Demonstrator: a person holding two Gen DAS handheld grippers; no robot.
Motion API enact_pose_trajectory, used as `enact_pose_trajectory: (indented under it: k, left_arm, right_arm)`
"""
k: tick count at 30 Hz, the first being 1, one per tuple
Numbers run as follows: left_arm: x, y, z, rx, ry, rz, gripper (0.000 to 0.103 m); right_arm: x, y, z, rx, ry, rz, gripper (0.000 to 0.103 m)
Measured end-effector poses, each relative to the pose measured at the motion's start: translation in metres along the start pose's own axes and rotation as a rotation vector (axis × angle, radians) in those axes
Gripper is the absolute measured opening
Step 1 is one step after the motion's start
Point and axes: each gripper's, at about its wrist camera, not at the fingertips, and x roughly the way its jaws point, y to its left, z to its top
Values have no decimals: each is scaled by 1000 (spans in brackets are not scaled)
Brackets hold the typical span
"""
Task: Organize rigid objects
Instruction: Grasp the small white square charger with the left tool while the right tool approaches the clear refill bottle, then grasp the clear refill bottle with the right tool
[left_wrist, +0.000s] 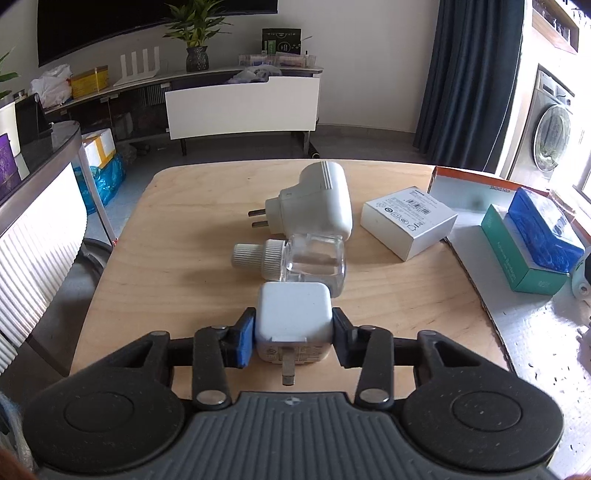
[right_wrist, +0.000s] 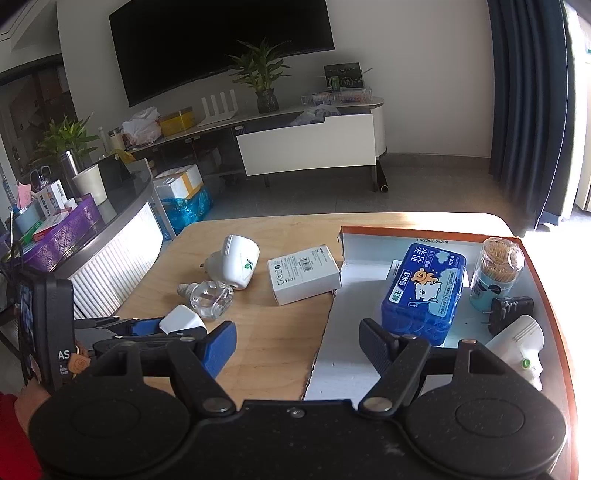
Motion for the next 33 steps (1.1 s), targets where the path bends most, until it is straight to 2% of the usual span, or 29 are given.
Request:
enact_pose_trajectory:
  k: [4,13,22,28,33]
  left_arm:
    - [-1,3,-1,-29,-13,-20,42]
    - [-23,24,-3,-111,-50,22,42]
    - [-58,58,-5,-207,-87,83,42]
    - [-63,73,-4,-250,-107,108,42]
    - [-67,84,-4,-274,-132,127,42]
  right_arm:
    - [3,4,1,-10,8,7,87]
    - [18,18,4,-16,36,35,87]
    - [75,80,8,39,88,113,90]
    - [120,116,11,57,52,40,92]
    - [149,130,8,90,28,-73,96]
